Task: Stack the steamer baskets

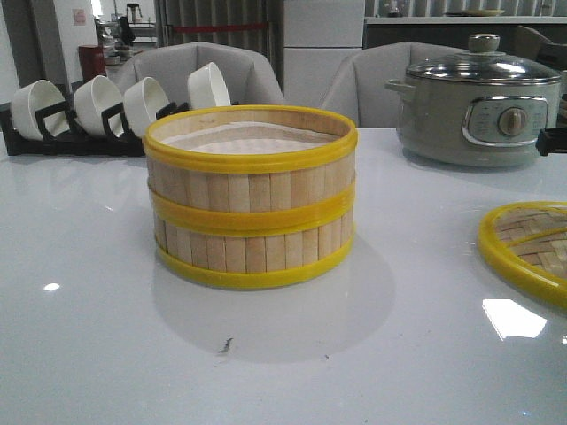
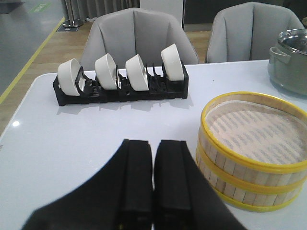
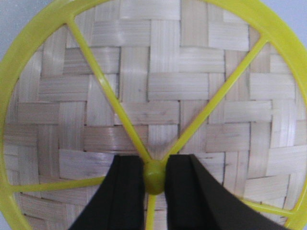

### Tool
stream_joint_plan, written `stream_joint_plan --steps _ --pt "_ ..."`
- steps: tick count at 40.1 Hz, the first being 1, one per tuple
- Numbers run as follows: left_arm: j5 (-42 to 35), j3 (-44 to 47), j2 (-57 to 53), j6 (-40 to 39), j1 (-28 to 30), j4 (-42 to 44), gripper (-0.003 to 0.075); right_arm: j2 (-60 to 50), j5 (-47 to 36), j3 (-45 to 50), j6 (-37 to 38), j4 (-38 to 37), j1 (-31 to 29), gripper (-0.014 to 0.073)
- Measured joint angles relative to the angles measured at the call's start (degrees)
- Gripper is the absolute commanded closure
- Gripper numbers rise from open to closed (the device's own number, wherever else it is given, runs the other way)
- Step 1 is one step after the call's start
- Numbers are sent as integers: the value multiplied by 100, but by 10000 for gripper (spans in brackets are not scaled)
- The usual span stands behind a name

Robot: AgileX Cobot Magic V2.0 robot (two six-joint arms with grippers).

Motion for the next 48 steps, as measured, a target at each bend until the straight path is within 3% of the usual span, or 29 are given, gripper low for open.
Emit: stream_joint_plan --steps 3,13,22,37,48 --pt "0 0 0 0 0 0 625 0 0 0 0 0 0 548" --pt "0 0 0 0 0 0 625 -30 31 -24 0 0 14 536" --pt "0 0 0 0 0 0 625 -427 576 -589 0 -41 376 536" --pt "0 0 0 0 0 0 625 -545 1452 -2674 0 71 1968 536" --pt "0 0 0 0 0 0 625 369 1833 -4338 0 332 3256 536"
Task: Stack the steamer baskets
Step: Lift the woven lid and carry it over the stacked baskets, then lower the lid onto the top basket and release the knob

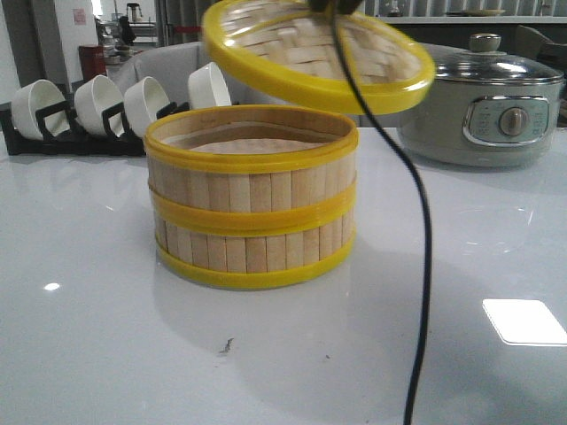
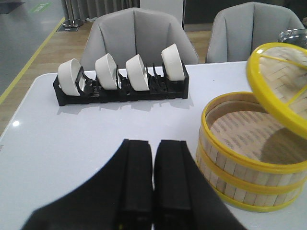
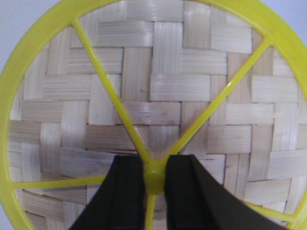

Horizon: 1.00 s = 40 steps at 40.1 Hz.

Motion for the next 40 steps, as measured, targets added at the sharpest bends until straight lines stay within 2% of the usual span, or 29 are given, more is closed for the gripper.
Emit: stream_joint_plan --steps 7,14,40 --pt "0 0 0 0 0 0 625 758 279 -772 0 10 408 536" --pt "0 0 0 0 0 0 625 1243 349 -1157 0 10 486 536" --pt "0 0 0 0 0 0 625 1549 217 -1310 0 -19 486 536"
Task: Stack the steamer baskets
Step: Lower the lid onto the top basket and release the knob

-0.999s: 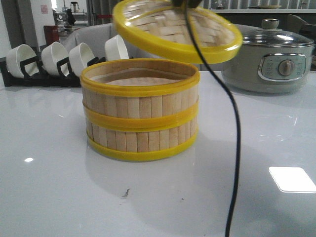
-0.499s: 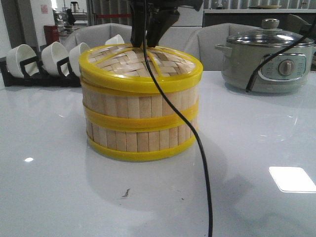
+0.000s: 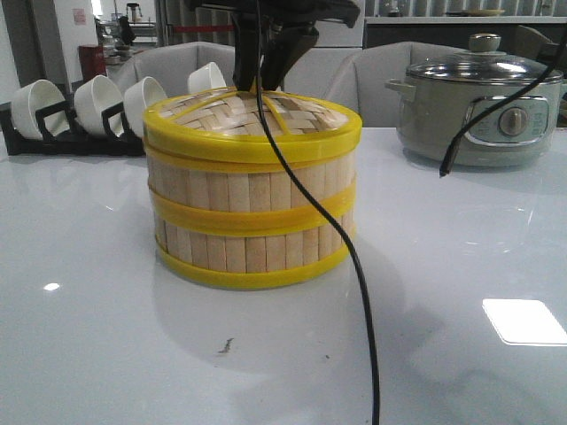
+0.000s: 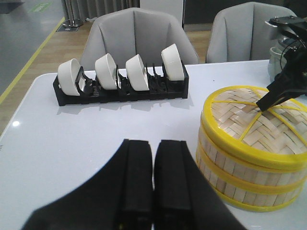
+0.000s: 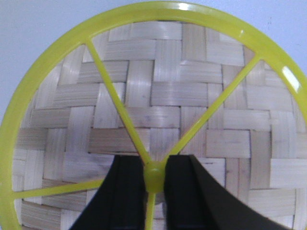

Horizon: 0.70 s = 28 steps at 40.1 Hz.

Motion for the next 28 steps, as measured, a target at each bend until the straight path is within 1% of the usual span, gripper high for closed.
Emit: stream_joint_plan --steps 8,11,16,19,22,28 --pt "0 0 0 0 0 0 625 22 -14 -13 0 0 0 522" --pt "0 0 0 0 0 0 625 22 -14 -13 0 0 0 468" --pt "0 0 0 0 0 0 625 22 -14 -13 0 0 0 318" --pt "0 0 0 0 0 0 625 22 -14 -13 0 10 0 250" --pt "0 0 0 0 0 0 625 22 -3 -13 0 24 0 217" --pt "0 0 0 0 0 0 625 22 -71 -13 0 55 0 216"
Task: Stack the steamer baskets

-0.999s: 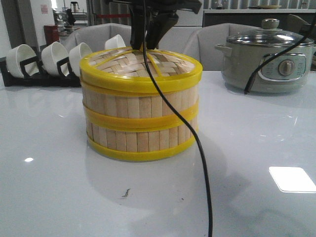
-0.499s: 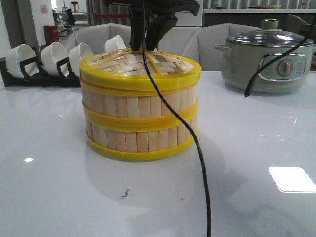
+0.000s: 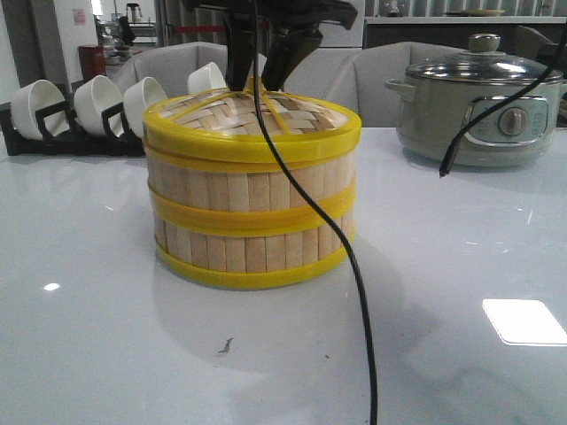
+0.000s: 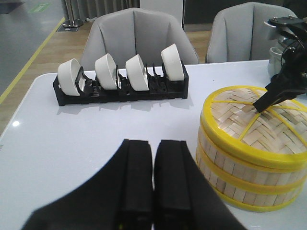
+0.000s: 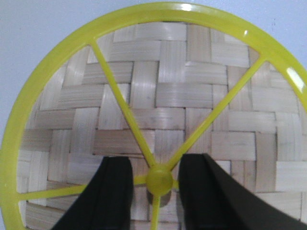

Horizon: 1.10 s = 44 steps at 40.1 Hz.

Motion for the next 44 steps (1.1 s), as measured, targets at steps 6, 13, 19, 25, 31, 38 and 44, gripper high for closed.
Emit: stream_joint_plan --steps 6,13,19,25,31,38,44 --pt "0 0 0 0 0 0 625 -39 -107 0 0 32 0 216" --pt "0 0 0 0 0 0 625 -416 -313 0 0 -161 20 216" --pt "0 0 0 0 0 0 625 -1002 -595 268 0 -534 -6 216" --pt "0 0 0 0 0 0 625 -2047 -1573 1537 0 -769 -237 223" --pt "0 0 0 0 0 0 625 -3700 -3218 3635 0 -858 -615 223" --pt "0 0 0 0 0 0 625 -5587 -4605 5958 0 -882 -1118 223" --pt "0 0 0 0 0 0 625 -7065 -5028 7558 0 -882 -1649 223"
